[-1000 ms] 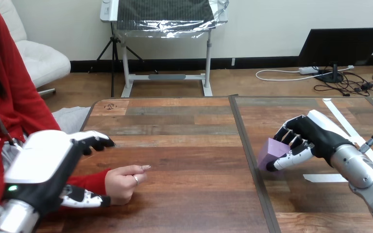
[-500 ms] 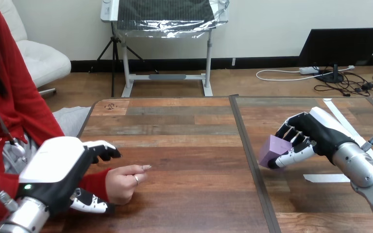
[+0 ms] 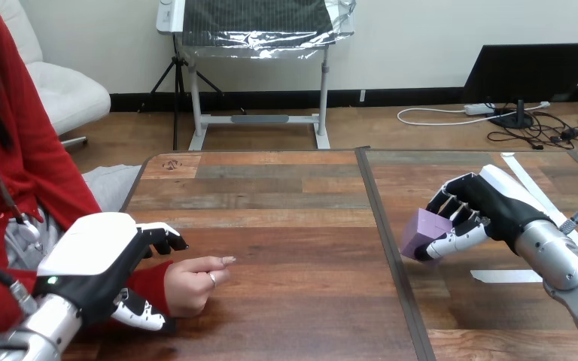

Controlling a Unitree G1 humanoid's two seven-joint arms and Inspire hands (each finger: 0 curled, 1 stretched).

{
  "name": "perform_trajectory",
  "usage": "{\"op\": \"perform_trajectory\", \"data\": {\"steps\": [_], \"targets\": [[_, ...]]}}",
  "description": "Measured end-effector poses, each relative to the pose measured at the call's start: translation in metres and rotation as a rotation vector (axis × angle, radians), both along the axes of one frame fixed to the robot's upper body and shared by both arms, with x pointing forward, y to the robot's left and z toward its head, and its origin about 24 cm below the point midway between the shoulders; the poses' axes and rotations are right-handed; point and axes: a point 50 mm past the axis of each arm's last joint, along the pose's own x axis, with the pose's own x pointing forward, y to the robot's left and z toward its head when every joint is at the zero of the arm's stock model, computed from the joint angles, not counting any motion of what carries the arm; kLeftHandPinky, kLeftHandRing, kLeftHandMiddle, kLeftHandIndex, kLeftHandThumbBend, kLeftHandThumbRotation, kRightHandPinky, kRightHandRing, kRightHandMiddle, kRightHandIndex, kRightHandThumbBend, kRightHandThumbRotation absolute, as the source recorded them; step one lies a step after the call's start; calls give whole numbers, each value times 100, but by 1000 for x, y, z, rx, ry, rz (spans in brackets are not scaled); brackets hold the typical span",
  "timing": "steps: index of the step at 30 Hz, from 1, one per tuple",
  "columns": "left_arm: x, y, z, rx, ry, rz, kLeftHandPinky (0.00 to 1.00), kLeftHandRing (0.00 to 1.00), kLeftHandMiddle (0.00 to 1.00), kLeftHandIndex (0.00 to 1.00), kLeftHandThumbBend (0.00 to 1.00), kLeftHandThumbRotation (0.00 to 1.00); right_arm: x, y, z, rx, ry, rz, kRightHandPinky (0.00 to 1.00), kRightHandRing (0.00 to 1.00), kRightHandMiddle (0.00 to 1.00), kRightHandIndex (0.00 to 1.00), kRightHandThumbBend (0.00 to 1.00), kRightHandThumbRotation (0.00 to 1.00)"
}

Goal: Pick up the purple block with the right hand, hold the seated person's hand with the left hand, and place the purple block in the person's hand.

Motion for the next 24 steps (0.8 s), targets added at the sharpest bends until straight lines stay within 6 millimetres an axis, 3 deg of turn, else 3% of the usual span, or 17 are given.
{"op": "perform_trajectory", "data": {"steps": [24], "targets": [[17,5,-10,130,89,48,70,74,75,75,99,13,0,0,1,15,-12,1,44,45,48,49,83,0]]}}
